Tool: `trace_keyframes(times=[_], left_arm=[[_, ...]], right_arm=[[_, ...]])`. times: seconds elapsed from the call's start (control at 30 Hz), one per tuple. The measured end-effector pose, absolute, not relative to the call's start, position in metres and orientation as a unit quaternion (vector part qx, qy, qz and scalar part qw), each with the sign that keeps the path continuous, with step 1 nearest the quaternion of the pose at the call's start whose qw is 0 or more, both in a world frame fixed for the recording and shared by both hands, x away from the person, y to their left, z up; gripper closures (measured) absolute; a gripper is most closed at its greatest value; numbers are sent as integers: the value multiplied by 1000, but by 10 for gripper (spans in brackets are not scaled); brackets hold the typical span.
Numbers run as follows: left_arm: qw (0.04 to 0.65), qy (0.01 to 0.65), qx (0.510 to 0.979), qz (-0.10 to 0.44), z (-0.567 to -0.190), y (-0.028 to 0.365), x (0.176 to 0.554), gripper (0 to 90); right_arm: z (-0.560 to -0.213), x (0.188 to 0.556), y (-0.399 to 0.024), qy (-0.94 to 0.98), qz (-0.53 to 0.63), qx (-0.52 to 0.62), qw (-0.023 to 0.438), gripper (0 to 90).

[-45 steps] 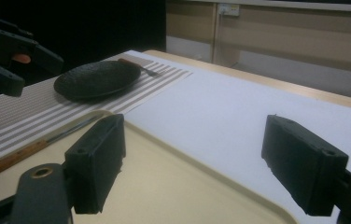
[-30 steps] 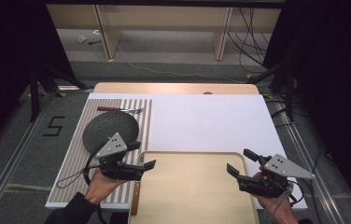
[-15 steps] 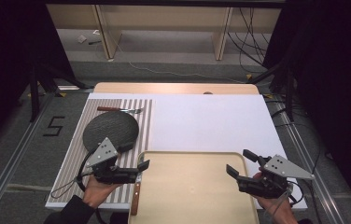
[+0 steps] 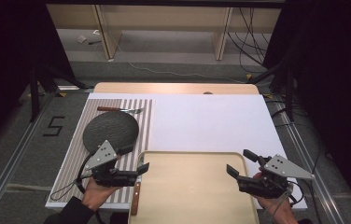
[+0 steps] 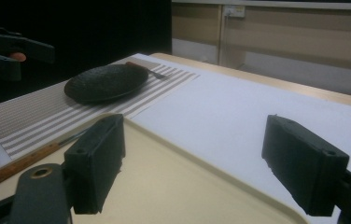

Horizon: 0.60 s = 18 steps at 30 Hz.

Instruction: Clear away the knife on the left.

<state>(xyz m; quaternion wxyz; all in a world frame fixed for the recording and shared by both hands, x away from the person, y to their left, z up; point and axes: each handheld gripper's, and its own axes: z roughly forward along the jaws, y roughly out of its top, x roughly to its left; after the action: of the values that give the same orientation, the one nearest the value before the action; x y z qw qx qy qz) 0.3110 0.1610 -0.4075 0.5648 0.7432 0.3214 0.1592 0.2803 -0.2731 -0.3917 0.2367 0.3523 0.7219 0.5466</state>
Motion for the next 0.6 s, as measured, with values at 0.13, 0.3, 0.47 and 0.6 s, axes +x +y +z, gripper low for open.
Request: trace_keyframes(times=[0.13,0.3,0.47,0.6], left_arm=[[564,324,743,159,-407,161,311,149],[555,323,749,160,-408,159,311,120],[554,325,750,156,-408,159,312,108],[552,326,752,153,-408,158,312,104]], right_arm=[[-392,280,-273,722,547,352,237,223],[-392,281,-272,723,546,351,236,222],[-392,281,-273,723,546,351,237,221],[-392,280,-273,721,547,352,236,221]])
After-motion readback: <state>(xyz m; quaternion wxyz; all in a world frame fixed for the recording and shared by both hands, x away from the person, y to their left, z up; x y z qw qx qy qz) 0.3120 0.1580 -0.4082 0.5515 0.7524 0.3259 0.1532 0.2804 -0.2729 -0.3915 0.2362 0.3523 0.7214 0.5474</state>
